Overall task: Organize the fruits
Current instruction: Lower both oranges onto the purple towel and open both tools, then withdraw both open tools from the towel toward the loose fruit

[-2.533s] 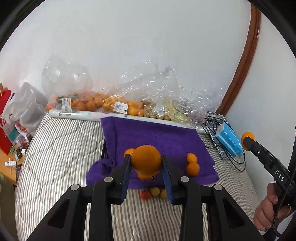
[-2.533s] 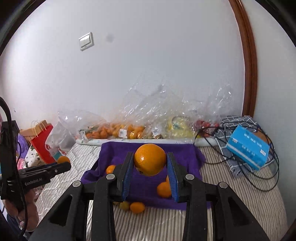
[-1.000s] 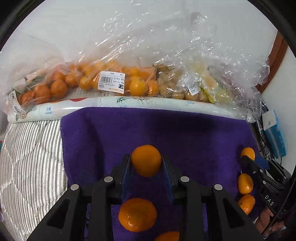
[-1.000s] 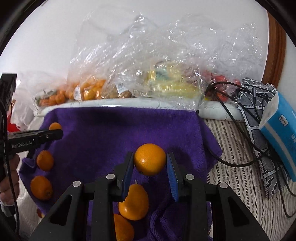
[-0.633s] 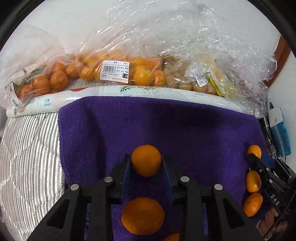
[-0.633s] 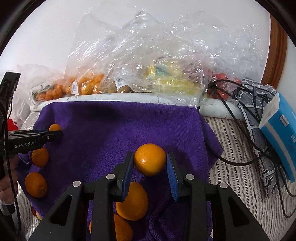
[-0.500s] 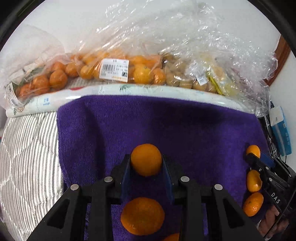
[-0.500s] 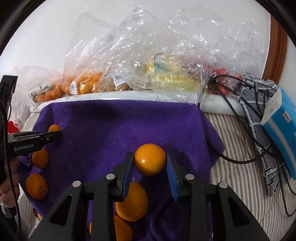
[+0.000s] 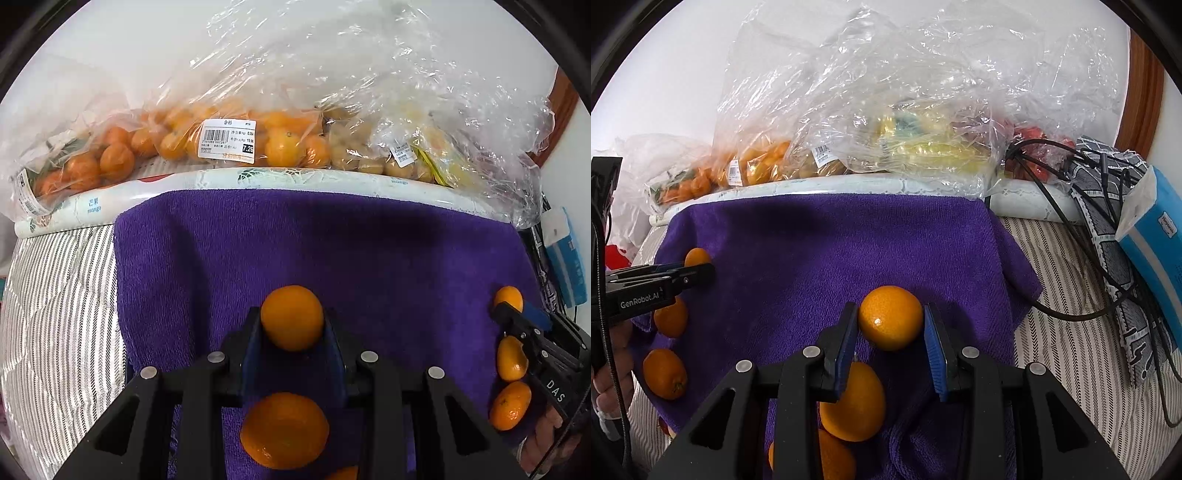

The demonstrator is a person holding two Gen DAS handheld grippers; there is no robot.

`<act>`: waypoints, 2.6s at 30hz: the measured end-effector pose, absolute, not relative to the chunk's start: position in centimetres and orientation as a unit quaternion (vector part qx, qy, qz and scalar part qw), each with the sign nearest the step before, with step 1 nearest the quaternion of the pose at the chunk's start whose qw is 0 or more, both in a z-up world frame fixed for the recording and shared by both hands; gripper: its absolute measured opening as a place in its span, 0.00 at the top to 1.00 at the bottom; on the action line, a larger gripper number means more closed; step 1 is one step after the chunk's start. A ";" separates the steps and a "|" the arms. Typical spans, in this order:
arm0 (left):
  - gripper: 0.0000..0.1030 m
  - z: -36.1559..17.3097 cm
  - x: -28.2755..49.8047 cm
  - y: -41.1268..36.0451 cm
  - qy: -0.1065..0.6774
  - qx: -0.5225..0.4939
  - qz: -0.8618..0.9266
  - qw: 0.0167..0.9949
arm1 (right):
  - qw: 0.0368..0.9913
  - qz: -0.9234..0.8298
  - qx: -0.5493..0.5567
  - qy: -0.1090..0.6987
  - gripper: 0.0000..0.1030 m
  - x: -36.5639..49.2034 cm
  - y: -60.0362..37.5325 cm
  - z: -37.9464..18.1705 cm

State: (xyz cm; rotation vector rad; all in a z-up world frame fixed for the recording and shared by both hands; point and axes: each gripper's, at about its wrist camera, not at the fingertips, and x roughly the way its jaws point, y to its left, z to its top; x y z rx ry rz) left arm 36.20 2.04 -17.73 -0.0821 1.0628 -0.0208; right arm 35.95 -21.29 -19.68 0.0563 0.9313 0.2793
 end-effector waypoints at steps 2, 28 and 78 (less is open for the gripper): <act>0.70 -17.7 36.2 1.9 0.506 -0.035 -0.010 0.862 | 0.883 0.135 0.033 0.448 0.65 35.9 -21.5 -19.7; 0.47 -17.7 36.6 1.2 0.512 -0.037 -0.045 0.857 | 0.891 0.159 0.021 0.425 0.44 34.7 -20.5 -19.1; 0.44 -4.3 14.9 4.0 0.380 -0.048 -0.042 0.923 | 0.935 0.133 0.018 0.329 0.35 14.8 -20.0 -6.3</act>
